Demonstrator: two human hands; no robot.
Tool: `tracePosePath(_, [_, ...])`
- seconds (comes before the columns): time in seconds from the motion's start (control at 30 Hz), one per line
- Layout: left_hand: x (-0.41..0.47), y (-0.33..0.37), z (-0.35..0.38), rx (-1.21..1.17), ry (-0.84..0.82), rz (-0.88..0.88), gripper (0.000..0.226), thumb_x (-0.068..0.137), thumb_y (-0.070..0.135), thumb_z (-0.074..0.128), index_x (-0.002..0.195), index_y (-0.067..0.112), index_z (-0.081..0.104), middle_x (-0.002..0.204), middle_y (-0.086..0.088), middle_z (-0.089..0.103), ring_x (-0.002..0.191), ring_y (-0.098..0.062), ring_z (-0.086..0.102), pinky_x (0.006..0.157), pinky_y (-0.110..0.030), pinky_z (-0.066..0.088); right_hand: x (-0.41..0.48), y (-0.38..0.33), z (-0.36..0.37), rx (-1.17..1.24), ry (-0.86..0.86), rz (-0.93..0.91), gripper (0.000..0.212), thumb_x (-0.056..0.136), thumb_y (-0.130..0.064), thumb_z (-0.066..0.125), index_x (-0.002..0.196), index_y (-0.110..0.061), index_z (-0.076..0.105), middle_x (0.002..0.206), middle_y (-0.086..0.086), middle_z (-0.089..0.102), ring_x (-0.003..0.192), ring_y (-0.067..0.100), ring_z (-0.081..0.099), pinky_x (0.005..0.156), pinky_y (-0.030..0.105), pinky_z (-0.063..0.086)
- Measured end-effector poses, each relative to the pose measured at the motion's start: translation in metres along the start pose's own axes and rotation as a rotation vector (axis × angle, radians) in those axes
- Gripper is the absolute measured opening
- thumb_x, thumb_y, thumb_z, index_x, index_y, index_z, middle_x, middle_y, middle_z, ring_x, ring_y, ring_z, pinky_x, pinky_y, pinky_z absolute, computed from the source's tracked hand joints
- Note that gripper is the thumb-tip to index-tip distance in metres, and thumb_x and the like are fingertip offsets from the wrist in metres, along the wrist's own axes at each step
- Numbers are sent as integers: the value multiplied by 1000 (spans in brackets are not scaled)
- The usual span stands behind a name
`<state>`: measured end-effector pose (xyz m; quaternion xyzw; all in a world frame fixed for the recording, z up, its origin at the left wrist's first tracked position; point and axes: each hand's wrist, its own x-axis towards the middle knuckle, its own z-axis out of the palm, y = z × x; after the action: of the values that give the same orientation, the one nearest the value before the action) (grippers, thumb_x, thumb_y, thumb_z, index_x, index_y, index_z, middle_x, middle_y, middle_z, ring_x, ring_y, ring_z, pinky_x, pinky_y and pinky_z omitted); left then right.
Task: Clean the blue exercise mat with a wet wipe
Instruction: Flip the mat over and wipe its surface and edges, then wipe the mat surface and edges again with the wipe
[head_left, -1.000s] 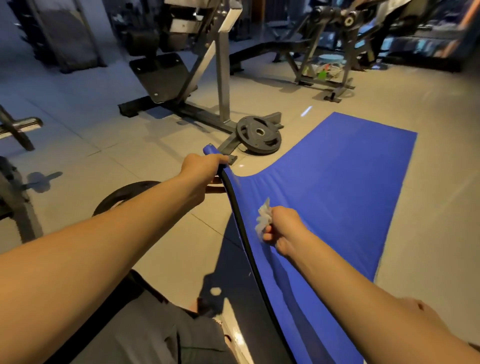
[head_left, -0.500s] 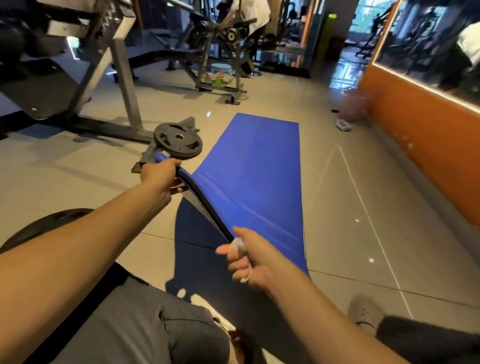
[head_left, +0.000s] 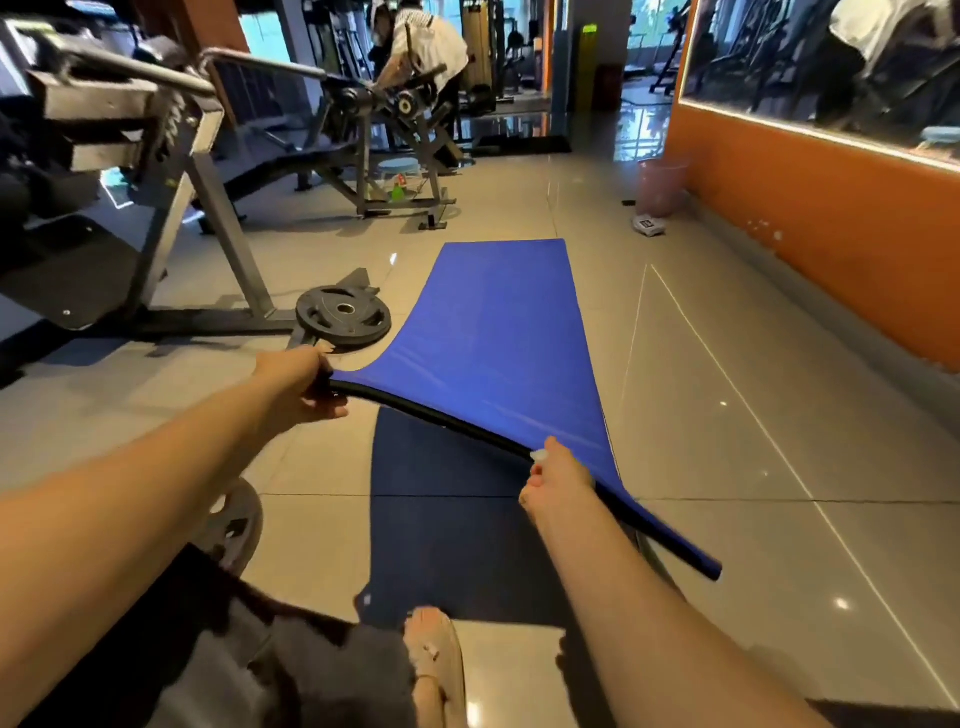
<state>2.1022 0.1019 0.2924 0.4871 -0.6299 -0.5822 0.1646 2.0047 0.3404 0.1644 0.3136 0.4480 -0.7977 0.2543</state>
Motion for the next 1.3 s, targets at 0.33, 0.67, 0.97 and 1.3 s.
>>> tracePosePath(0.33, [30, -58, -40, 499, -257, -181, 36, 92, 16, 70, 117, -5, 55, 97, -24, 65, 78, -32, 68, 69, -43, 62, -34, -64, 45, -484, 90, -644, 15, 87, -13, 64, 98, -11, 55, 93, 9, 61, 75, 28, 58, 63, 34, 51])
tracePosePath(0.67, [-87, -90, 134, 189, -874, -171, 3, 98, 2, 65, 96, 3, 62, 78, -8, 62, 60, -14, 62, 62, -31, 58, -171, -205, -44, -653, 347, -1209, 9, 73, -17, 69, 81, -13, 68, 78, -5, 70, 72, 17, 66, 62, 32, 51])
tracePosePath(0.97, [-141, -180, 211, 326, -890, -209, 24, 90, -6, 71, 109, -7, 57, 77, -21, 64, 58, -28, 63, 50, -39, 58, -93, -178, -235, -332, 692, -825, 34, 89, -24, 71, 116, -5, 63, 103, 8, 63, 91, 27, 58, 76, 35, 42])
tracePosePath(1.3, [-145, -292, 214, 324, -655, -207, 37, 89, -6, 62, 121, 11, 53, 96, -16, 65, 72, -35, 66, 69, -60, 61, 28, -35, -334, -278, 749, -155, 35, 94, -22, 69, 122, -6, 55, 99, 13, 62, 66, 22, 49, 49, 31, 44])
